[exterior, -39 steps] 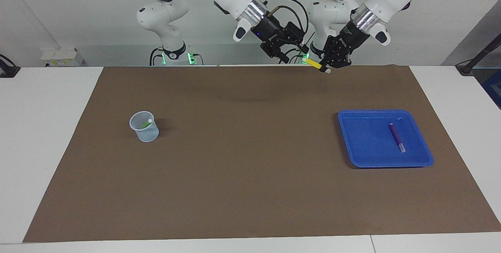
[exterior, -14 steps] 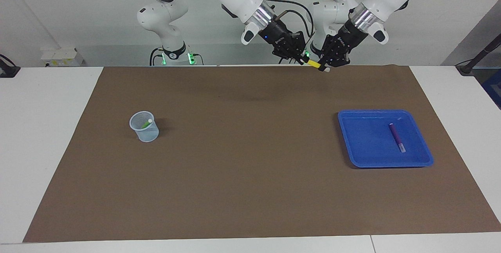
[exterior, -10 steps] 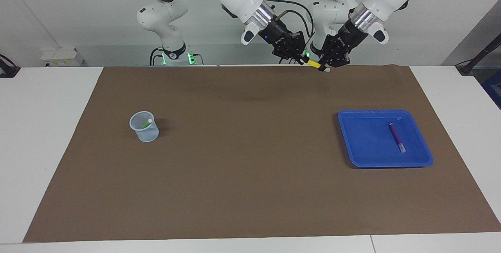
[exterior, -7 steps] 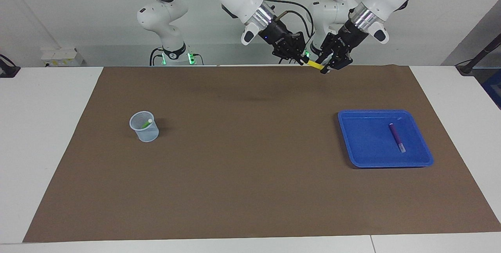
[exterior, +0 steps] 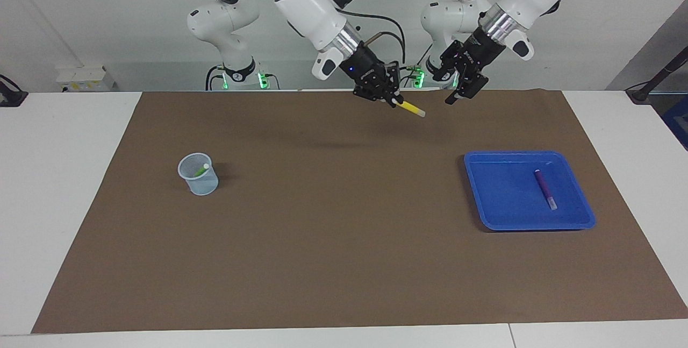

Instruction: Transfer and insert pens with both arms

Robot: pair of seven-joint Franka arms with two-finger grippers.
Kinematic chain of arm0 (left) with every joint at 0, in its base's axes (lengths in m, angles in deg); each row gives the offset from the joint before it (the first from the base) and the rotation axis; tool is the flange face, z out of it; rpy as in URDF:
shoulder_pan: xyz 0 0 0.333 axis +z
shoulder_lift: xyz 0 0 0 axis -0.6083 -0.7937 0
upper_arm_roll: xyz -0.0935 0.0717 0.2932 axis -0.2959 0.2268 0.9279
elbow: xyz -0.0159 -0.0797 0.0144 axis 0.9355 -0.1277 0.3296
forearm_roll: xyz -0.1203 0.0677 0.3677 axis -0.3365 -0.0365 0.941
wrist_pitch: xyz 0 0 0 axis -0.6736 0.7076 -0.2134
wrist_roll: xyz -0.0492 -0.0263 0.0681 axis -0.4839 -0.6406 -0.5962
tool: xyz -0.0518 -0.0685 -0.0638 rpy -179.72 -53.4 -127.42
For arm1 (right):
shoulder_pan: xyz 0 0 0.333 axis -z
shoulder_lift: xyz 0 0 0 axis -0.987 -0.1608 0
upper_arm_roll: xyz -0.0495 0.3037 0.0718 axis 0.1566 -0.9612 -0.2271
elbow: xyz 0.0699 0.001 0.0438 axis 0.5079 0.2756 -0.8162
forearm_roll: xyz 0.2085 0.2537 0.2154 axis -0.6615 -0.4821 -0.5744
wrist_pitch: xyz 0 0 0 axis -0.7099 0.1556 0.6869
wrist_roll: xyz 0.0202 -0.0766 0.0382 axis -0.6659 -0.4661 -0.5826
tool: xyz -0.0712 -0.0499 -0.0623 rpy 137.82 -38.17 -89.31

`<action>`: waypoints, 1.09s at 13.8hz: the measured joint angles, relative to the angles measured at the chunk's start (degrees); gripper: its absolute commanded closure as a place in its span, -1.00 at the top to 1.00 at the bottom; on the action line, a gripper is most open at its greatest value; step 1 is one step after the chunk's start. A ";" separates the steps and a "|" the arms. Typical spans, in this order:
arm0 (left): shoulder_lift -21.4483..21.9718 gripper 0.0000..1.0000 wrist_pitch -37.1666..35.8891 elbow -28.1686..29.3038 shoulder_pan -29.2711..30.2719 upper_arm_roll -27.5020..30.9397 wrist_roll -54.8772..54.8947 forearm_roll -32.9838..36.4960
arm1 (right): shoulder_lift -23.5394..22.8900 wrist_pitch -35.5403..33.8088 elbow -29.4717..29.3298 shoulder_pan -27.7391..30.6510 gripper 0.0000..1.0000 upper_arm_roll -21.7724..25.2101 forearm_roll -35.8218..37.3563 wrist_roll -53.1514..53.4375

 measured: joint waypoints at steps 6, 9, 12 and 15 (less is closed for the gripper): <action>2.31 0.75 -7.38 3.28 9.72 1.24 40.25 5.33 | 2.39 -24.34 -1.13 11.86 -1.00 0.38 17.30 -17.86; 2.32 0.69 -8.36 3.49 11.25 1.30 56.33 12.87 | 4.47 -36.87 -2.14 20.10 -1.00 0.82 25.58 -31.27; 2.11 0.68 -8.22 3.59 13.83 1.35 72.89 19.97 | 4.71 -43.96 -3.97 28.38 -1.00 1.04 38.55 -48.12; -0.08 0.65 -5.39 3.63 18.21 1.52 87.39 24.42 | 4.64 -43.73 -3.21 32.63 -1.00 1.04 44.02 -57.41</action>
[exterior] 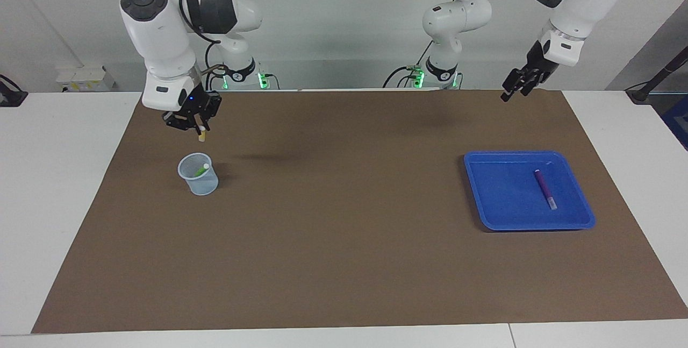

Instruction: Transfer and insert pens with both arms

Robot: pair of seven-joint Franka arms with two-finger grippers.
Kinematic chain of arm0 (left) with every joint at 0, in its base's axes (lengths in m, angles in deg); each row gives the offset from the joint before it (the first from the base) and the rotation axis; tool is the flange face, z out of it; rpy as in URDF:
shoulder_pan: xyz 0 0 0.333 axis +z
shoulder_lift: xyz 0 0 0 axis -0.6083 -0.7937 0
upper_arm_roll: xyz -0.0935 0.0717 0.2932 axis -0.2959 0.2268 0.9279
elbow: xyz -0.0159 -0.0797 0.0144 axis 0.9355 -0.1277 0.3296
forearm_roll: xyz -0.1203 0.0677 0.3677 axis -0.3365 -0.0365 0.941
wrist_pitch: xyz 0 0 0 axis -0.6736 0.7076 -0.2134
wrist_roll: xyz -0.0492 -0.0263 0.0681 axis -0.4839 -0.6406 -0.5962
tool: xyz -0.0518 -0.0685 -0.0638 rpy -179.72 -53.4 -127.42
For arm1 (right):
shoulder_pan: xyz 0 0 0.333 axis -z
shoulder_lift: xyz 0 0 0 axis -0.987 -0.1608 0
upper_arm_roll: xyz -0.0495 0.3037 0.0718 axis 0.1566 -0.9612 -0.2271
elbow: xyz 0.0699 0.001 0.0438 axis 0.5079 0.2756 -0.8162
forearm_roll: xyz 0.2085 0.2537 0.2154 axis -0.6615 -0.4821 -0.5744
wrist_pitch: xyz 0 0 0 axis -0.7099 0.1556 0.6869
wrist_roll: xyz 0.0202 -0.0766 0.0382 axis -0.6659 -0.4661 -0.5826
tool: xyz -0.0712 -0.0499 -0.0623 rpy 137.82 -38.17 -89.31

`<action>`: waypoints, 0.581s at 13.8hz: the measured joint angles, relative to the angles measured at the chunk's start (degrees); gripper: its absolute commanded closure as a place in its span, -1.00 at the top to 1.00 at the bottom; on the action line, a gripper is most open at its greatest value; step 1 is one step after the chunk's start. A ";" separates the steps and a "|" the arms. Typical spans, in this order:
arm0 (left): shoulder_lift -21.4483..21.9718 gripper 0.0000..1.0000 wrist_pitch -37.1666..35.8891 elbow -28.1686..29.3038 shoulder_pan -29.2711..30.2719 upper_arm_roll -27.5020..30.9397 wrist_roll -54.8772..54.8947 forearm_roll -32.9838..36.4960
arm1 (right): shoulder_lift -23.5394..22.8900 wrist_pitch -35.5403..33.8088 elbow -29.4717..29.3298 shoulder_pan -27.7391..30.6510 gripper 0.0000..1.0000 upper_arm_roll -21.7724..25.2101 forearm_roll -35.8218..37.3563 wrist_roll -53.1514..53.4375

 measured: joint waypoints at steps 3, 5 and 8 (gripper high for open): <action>-4.64 0.65 5.71 -0.04 0.65 0.00 5.01 1.79 | -0.24 6.31 4.36 1.44 -1.00 -0.02 0.24 -1.51; -7.84 0.65 8.66 -0.44 1.69 -0.01 8.07 3.04 | -0.58 10.59 7.30 1.64 -1.00 -0.04 0.32 -1.51; -12.15 0.65 12.91 -1.27 2.71 0.02 12.67 4.47 | -1.50 14.28 9.40 2.61 -1.00 -0.06 0.34 -1.51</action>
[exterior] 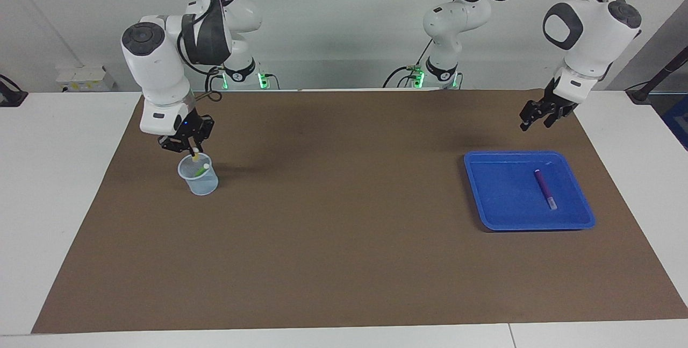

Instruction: Transfer and insert pens with both arms

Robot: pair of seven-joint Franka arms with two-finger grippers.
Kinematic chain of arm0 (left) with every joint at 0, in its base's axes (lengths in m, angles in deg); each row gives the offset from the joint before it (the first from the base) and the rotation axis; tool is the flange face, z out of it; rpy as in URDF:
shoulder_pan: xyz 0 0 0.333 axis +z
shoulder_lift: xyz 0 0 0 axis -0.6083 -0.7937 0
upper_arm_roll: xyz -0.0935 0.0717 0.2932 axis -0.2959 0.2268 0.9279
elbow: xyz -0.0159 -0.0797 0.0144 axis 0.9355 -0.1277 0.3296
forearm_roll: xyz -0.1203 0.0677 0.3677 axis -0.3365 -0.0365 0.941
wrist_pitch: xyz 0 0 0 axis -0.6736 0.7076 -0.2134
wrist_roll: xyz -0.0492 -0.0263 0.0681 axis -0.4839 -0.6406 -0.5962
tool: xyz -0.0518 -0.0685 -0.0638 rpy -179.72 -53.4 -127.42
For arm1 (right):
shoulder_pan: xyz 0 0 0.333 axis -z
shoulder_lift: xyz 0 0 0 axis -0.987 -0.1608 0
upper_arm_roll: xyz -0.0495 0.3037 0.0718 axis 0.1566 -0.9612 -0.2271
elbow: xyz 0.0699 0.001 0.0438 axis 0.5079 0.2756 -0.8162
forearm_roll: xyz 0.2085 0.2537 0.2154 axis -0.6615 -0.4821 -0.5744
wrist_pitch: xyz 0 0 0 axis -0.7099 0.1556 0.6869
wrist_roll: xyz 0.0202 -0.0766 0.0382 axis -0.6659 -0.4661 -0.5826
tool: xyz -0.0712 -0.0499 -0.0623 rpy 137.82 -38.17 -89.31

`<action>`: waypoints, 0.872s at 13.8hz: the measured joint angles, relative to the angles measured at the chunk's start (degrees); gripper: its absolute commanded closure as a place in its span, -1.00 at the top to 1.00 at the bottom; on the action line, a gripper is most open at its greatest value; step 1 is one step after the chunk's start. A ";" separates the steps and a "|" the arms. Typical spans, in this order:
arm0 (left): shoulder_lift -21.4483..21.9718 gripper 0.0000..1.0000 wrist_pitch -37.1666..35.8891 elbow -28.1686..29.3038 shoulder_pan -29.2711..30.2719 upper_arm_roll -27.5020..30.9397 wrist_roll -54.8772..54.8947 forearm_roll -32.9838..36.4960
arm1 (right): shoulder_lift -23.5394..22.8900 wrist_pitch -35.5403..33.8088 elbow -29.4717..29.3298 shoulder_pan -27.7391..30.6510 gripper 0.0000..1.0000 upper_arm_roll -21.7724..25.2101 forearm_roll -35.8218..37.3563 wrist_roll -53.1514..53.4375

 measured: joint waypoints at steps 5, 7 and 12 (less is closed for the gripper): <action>-9.13 0.63 9.83 -1.20 0.75 0.01 6.23 3.16 | -0.39 2.16 1.69 0.18 1.00 -0.19 0.00 0.00; -12.92 0.63 12.53 -2.84 0.86 0.02 7.51 4.97 | -0.37 2.16 1.61 0.15 1.00 -0.39 0.00 0.00; -22.31 0.63 16.49 -9.18 1.44 0.00 9.55 7.10 | 0.75 -0.66 -1.43 -1.55 1.00 -1.86 -3.52 1.97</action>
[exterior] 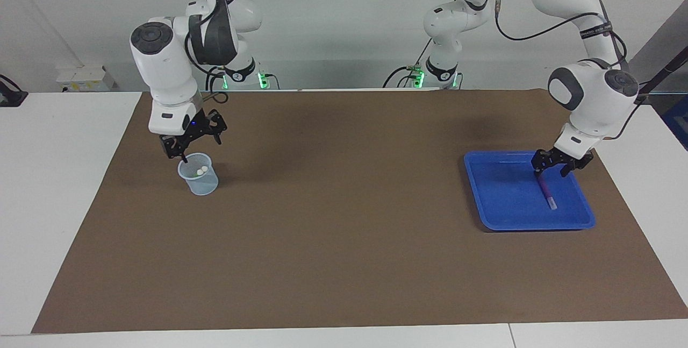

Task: Transfer and insert pens with both arms
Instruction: 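Withdraw the right gripper from the cup while the left gripper grasps the purple pen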

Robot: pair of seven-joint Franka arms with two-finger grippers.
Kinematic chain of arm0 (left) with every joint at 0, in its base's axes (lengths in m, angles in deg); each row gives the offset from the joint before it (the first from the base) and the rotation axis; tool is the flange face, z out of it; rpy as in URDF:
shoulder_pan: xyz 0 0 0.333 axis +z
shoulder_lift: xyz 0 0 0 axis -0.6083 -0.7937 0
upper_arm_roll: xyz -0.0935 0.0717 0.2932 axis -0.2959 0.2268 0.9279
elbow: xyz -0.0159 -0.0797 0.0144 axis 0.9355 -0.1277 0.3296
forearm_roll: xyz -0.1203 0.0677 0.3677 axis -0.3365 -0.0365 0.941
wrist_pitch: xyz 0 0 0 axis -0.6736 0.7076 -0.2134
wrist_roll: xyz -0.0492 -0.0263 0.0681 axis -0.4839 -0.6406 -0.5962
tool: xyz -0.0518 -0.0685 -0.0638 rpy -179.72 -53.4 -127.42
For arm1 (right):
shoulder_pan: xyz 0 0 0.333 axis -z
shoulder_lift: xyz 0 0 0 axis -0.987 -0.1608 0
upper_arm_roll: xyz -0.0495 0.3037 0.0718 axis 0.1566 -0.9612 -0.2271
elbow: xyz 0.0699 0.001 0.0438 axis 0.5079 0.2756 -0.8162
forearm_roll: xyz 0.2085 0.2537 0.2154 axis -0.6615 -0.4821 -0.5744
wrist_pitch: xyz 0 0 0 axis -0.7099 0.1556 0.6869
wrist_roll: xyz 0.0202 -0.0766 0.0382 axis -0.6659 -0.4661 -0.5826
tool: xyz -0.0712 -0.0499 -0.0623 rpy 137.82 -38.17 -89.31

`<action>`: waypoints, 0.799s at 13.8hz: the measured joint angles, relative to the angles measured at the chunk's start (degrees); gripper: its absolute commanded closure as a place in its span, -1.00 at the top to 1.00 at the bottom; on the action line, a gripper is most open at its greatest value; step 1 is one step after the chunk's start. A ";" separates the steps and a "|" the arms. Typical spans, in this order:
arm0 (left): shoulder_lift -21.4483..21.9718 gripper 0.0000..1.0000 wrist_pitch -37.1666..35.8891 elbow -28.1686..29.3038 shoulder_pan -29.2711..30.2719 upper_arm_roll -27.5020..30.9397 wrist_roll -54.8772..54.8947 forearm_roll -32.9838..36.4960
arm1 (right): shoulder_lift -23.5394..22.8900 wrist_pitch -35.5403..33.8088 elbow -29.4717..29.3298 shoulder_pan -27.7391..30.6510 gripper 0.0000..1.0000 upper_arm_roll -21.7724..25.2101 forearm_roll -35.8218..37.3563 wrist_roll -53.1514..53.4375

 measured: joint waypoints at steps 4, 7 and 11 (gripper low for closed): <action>-4.26 0.62 3.06 -1.75 0.02 0.00 0.20 0.04 | 0.20 -1.00 -1.71 -5.78 1.00 -0.42 -6.26 12.05; -5.61 0.60 4.12 -1.79 0.06 0.00 0.23 0.04 | 0.20 -0.92 -2.13 -9.49 1.00 -0.60 -13.06 24.33; -7.54 0.28 5.91 -1.80 0.79 0.01 0.32 0.05 | 0.20 2.47 -2.70 -12.00 1.00 -0.66 -20.75 33.70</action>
